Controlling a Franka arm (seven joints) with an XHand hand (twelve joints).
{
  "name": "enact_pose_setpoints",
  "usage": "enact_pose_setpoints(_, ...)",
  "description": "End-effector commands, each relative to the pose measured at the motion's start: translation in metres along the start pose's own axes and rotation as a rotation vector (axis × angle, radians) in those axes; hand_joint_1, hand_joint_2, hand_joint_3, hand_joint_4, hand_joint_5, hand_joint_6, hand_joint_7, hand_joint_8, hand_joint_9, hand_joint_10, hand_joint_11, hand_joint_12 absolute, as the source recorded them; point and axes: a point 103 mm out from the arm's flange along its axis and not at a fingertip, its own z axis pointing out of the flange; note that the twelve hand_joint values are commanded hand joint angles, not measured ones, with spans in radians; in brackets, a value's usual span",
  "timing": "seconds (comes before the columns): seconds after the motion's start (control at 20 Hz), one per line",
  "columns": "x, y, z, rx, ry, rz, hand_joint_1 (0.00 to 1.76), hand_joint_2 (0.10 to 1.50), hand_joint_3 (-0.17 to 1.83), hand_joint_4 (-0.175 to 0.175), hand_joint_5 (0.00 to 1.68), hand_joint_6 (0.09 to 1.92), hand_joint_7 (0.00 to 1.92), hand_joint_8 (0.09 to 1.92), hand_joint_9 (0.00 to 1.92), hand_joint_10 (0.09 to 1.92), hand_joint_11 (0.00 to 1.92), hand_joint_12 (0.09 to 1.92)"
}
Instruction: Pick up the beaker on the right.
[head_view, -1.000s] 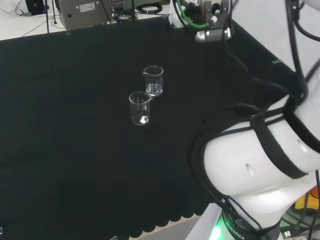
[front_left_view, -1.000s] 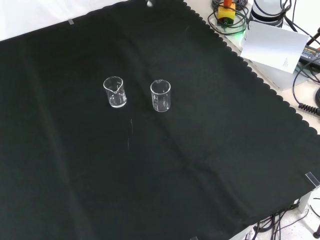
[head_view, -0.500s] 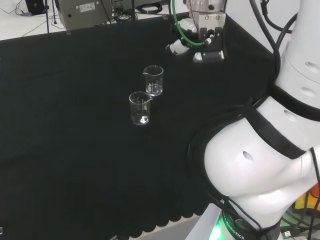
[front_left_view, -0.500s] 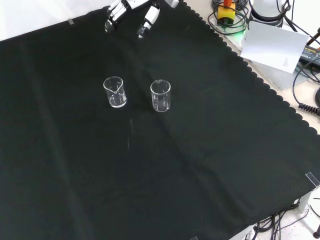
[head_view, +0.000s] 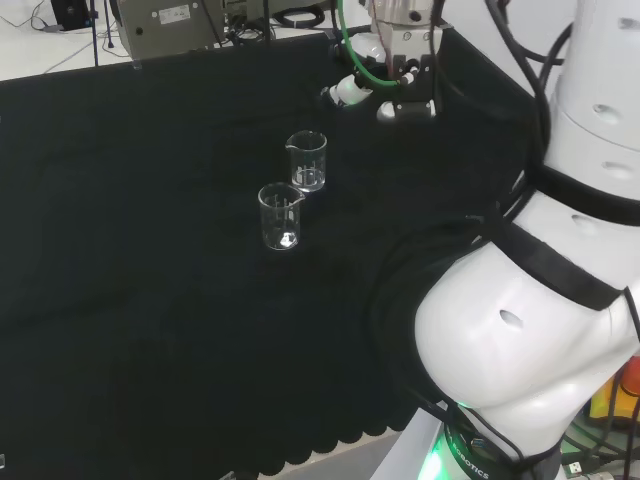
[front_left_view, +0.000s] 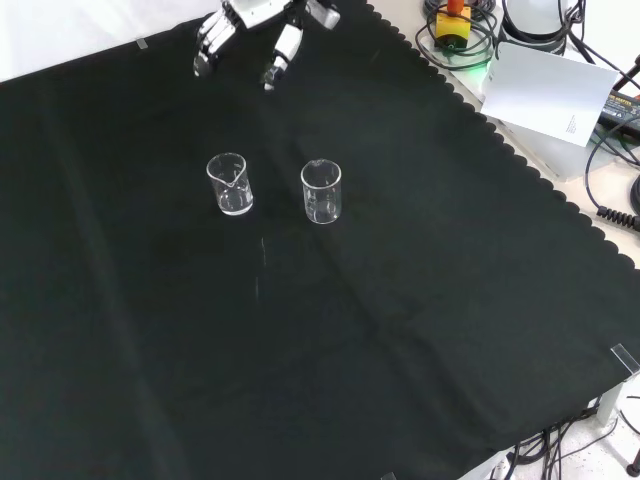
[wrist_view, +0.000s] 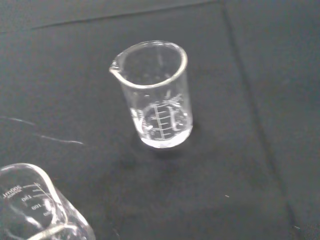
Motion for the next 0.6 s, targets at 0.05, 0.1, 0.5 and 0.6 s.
enact_pose_setpoints(0.05,-0.03,0.068,0.077,-0.001,0.149,-0.035,0.73,1.03,-0.17,-0.032,0.4,0.09,0.19,0.63,0.41,0.64,0.2,1.37)
enact_pose_setpoints(0.1,-0.03,0.07,0.08,0.002,0.153,-0.037,0.73,1.02,-0.17,-0.032,0.4,0.09,0.19,0.63,0.41,0.64,0.2,1.37)
enact_pose_setpoints(0.5,-0.042,0.081,0.102,0.007,0.222,-0.098,0.77,0.99,-0.17,-0.034,0.39,0.09,0.2,0.64,0.41,0.64,0.2,1.37)
enact_pose_setpoints(0.6,-0.045,0.082,0.109,0.021,0.253,-0.122,0.79,0.98,-0.17,-0.033,0.39,0.09,0.22,0.64,0.42,0.64,0.2,1.37)
